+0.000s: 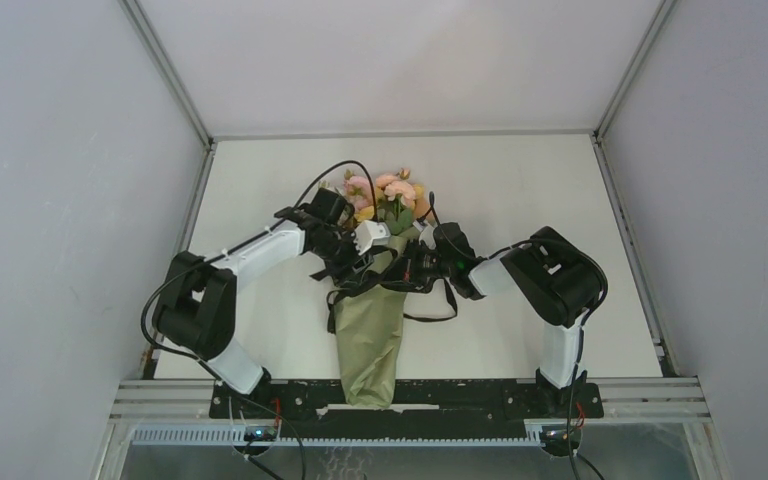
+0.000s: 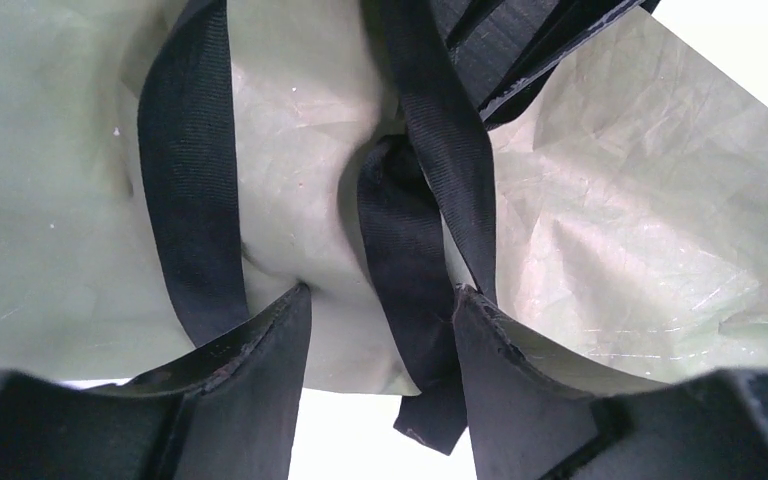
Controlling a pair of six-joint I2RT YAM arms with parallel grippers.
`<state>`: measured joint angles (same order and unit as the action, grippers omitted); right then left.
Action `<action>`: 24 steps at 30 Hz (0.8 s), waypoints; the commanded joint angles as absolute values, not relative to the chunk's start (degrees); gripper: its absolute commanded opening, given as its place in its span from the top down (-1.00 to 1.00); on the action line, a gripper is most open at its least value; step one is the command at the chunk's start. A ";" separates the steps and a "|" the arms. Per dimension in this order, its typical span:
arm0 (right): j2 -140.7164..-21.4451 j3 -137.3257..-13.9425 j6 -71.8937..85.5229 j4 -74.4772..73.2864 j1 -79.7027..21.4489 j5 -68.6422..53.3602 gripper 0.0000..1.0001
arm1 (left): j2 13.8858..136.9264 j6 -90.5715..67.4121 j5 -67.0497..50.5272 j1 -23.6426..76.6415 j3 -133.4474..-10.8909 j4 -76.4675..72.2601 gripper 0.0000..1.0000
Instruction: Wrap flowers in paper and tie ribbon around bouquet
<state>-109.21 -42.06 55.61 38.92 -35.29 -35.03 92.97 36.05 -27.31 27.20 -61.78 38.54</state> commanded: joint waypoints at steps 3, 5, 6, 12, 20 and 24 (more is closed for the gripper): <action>-107.34 -43.76 54.84 41.30 -35.07 -36.06 1.00 | 93.00 36.78 -25.86 30.39 -61.20 36.57 -0.22; -106.96 -43.77 54.84 41.67 -35.07 -36.61 1.00 | 93.24 36.87 -25.43 31.04 -61.42 36.66 -0.25; -106.74 -43.77 54.83 42.12 -35.07 -37.00 1.00 | 93.47 36.76 -24.96 31.29 -61.58 36.60 -0.26; -105.27 -43.77 54.43 43.25 -35.24 -38.61 1.00 | 95.42 34.89 -22.56 31.60 -63.19 35.97 -0.17; -103.41 -43.77 52.20 39.95 -34.75 -38.94 0.97 | 91.58 35.16 -26.30 31.68 -61.24 36.15 1.00; -100.93 -43.73 49.14 36.42 -33.86 -40.50 0.77 | 90.08 33.37 -25.10 31.73 -60.01 35.20 1.00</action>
